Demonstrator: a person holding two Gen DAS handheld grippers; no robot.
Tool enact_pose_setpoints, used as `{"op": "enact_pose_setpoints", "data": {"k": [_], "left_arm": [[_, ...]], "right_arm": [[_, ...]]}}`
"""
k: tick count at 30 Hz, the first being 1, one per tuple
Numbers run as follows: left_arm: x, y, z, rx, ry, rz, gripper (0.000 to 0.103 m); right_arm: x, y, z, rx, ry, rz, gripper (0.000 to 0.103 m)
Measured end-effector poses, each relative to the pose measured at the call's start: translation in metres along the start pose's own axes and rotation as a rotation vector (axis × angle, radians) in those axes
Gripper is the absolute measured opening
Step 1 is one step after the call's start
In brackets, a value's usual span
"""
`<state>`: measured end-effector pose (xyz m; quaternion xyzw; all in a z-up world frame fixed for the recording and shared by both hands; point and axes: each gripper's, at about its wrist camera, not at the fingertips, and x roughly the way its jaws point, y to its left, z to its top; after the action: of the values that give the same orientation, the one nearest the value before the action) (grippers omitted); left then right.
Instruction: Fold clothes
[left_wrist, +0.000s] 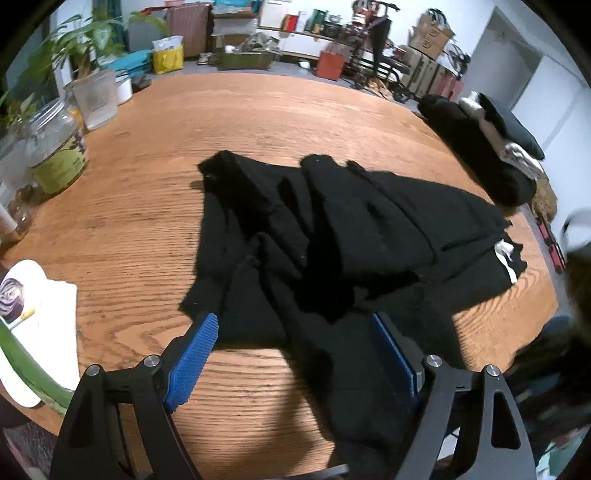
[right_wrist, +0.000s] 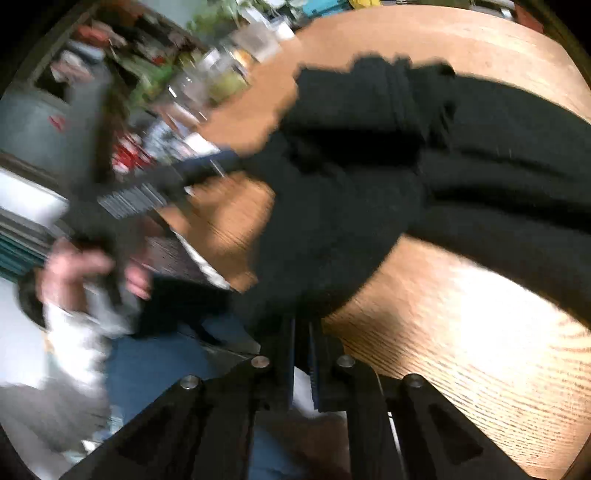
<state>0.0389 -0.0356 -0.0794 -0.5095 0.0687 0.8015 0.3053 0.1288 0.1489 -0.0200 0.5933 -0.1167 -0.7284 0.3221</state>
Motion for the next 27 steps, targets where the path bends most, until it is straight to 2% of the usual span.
{"op": "enact_pose_setpoints", "data": {"k": [2, 5, 9, 10, 11, 12, 13, 14, 16, 17, 19, 21, 23, 27], "left_arm": [[-0.002, 0.007, 0.002, -0.031, -0.013, 0.003, 0.084], [-0.006, 0.016, 0.005, -0.077, -0.035, 0.000, 0.084], [-0.008, 0.027, 0.006, -0.119, -0.042, 0.019, 0.084], [-0.007, 0.029, 0.005, -0.126, -0.035, 0.021, 0.084], [-0.005, 0.031, 0.005, -0.132, -0.027, 0.023, 0.084], [-0.003, 0.031, 0.004, -0.136, -0.017, 0.019, 0.084], [-0.002, 0.032, 0.003, -0.140, -0.008, 0.014, 0.084], [-0.001, 0.031, 0.003, -0.141, 0.000, -0.001, 0.084], [0.002, 0.030, 0.000, -0.142, 0.028, -0.058, 0.084], [0.003, 0.028, -0.003, -0.142, 0.047, -0.098, 0.084], [0.005, 0.024, -0.008, -0.142, 0.086, -0.184, 0.084], [0.005, 0.016, -0.017, -0.146, 0.100, -0.255, 0.084], [0.003, 0.006, -0.023, -0.130, 0.097, -0.283, 0.084], [0.005, -0.022, -0.030, -0.067, 0.093, -0.268, 0.084]], "right_arm": [[-0.022, 0.004, 0.024, 0.013, -0.051, 0.067, 0.007], [-0.048, 0.007, 0.072, 0.009, -0.149, 0.077, 0.007], [-0.056, -0.009, 0.128, 0.045, -0.239, 0.008, 0.007], [-0.047, -0.023, 0.136, 0.097, -0.231, -0.020, 0.008], [-0.039, -0.037, 0.145, 0.148, -0.222, -0.049, 0.012], [-0.030, -0.051, 0.154, 0.200, -0.214, -0.077, 0.022], [-0.022, -0.066, 0.162, 0.251, -0.204, -0.105, 0.051], [-0.014, -0.082, 0.161, 0.320, -0.167, -0.106, 0.055], [-0.015, -0.089, 0.146, 0.337, -0.163, -0.051, 0.058], [-0.016, -0.093, 0.139, 0.345, -0.161, -0.024, 0.064], [-0.031, -0.094, 0.121, 0.319, -0.207, -0.055, 0.069], [-0.046, -0.097, 0.097, 0.294, -0.241, -0.050, 0.075], [-0.055, -0.099, 0.074, 0.268, -0.249, -0.040, 0.076], [-0.050, -0.103, 0.044, 0.205, -0.213, -0.042, 0.076]]}}
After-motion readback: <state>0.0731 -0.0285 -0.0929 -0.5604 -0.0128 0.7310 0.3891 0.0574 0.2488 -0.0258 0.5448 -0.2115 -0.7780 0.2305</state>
